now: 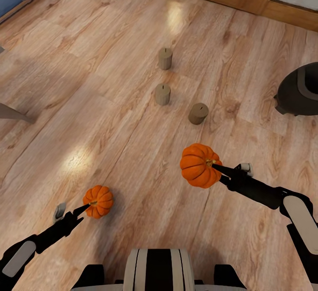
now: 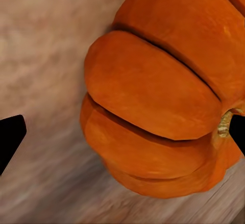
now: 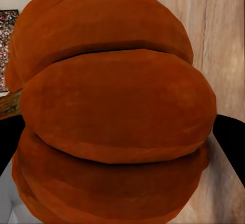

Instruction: Place each of the two pumpkins and all three candles from the living room inside a cabinet in the living room (use any cabinet), then make sure every cabinet is closed, and position the cauldron so it is next to a table in the living room.

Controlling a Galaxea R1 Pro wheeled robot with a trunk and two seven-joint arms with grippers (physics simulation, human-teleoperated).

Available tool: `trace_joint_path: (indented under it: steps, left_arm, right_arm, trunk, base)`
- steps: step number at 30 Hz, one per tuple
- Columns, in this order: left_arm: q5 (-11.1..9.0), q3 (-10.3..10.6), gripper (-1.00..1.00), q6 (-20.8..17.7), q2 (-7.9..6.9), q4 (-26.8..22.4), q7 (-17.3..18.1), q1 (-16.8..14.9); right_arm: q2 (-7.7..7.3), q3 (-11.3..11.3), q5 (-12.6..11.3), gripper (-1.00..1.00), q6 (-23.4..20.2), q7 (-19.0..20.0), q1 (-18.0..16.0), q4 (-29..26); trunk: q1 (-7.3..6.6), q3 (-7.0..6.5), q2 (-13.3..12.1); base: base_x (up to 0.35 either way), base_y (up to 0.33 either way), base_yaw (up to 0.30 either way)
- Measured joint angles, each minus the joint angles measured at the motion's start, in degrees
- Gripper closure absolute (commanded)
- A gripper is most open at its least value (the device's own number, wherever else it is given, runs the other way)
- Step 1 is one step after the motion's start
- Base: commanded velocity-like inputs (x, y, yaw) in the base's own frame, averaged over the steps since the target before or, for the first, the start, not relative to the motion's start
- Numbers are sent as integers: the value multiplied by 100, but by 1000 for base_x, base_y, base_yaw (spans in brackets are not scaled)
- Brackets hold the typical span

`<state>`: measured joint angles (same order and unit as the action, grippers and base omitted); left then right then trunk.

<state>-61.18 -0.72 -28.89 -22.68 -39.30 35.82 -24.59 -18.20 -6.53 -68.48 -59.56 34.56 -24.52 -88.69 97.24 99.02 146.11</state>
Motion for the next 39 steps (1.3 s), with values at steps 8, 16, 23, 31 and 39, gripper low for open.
trace_joint_path:
  steps: [8,16,23,31,39]
  left_arm:
    - [-81,-4,-100,-37,-1,-10,29,-2]
    - [18,12,-100,8,8,-60,49,0]
    - [26,25,-100,16,-1,-82,73,0]
    - [32,49,-100,16,-6,-154,106,0]
    - [33,56,-100,16,-8,-192,107,0]
  right_arm:
    - [0,0,21,100,7,-1,0,1]
    - [0,0,16,100,6,7,-1,1]
    - [0,0,15,100,5,11,0,1]
    - [0,0,16,100,5,8,1,1]
    - [0,0,17,100,5,8,0,1]
  trunk:
    - [7,67,4]
    - [8,67,4]
    - [8,67,4]
    - [8,67,4]
    - [8,67,4]
  base:
    - [0,0,0]
    - [0,0,0]
    - [0,0,0]
    - [0,0,0]
    - [0,0,0]
